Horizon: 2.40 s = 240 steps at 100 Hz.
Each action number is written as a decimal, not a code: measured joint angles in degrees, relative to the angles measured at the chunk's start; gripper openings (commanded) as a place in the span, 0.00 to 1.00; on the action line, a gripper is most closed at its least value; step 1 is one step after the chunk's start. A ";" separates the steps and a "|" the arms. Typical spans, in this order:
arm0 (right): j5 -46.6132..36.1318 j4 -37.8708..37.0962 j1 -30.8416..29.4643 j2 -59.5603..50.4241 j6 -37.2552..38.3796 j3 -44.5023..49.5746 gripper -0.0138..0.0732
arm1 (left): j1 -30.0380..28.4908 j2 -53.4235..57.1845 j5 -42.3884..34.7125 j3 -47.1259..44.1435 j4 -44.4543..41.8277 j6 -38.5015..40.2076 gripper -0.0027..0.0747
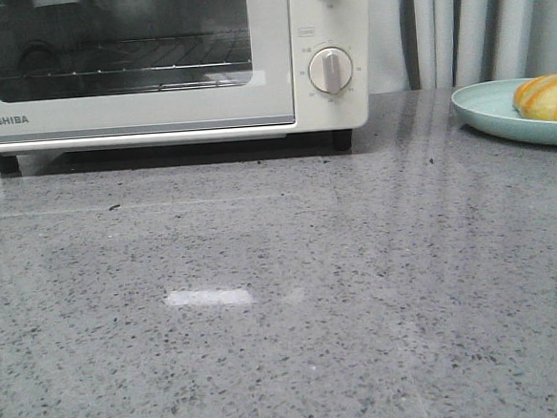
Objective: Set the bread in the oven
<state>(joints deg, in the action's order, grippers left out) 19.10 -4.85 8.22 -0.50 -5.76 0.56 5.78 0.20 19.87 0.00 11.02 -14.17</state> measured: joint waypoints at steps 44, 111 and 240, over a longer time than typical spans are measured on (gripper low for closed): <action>0.00 0.00 0.00 0.00 0.00 0.00 0.10 | 0.00 0.00 0.00 0.00 0.00 0.00 0.01; -16.80 -7.12 0.00 0.00 0.00 0.00 0.10 | 0.00 0.00 -0.51 0.00 1.49 0.00 0.01; -0.62 16.90 0.00 29.57 4.86 -28.63 0.10 | 10.06 -53.10 -6.51 47.74 45.36 -42.95 0.01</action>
<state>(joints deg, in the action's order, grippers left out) 18.48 12.04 8.22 29.07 -0.89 -28.07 15.84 -52.90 13.36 47.74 56.38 -57.12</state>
